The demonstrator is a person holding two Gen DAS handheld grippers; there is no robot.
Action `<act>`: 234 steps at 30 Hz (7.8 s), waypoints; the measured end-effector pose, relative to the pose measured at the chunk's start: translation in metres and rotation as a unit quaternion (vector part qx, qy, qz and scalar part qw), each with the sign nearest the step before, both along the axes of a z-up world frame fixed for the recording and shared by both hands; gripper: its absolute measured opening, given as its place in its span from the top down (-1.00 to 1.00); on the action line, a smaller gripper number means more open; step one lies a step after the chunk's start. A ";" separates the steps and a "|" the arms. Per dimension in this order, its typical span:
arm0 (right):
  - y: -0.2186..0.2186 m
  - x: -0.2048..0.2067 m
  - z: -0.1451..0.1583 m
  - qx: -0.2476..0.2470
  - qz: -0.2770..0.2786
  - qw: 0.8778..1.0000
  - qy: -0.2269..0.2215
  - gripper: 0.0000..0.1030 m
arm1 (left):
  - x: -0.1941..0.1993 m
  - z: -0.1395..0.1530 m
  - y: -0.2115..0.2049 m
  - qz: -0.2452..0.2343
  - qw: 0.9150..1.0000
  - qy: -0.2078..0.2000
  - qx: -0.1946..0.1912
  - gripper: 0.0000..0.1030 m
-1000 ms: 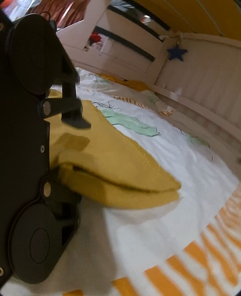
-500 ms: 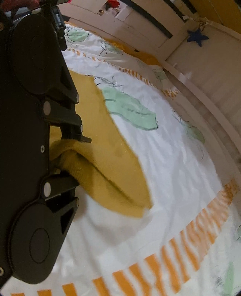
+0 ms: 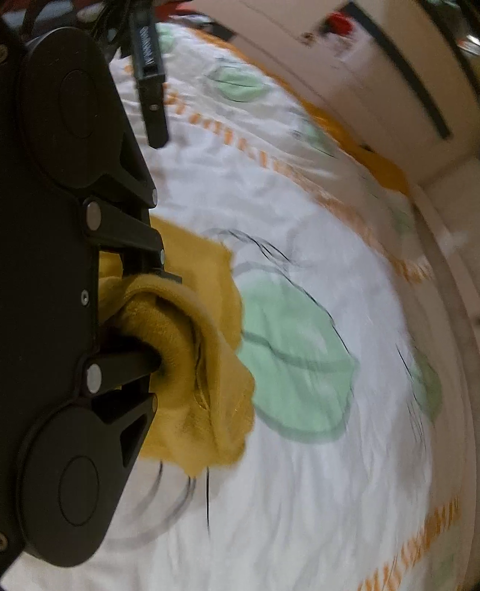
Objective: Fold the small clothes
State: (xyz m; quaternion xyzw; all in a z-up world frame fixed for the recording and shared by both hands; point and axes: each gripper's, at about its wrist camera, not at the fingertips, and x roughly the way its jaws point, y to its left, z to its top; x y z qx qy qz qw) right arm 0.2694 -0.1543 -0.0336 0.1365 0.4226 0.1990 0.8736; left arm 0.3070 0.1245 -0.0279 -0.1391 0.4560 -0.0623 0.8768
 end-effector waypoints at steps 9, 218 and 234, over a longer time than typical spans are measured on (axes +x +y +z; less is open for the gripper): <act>0.086 0.002 -0.038 -0.084 0.052 0.995 0.010 0.42 | 0.006 -0.010 0.020 0.019 1.000 0.014 0.008 -0.95; -0.112 -0.298 -0.007 -0.030 -0.163 0.981 -0.097 -1.00 | -0.267 0.012 -0.117 -0.093 0.987 -0.117 0.056 -0.75; -0.082 -0.356 -0.006 -0.074 -0.133 0.986 -0.073 -1.00 | -0.319 0.031 -0.121 -0.051 0.983 -0.109 0.135 -0.75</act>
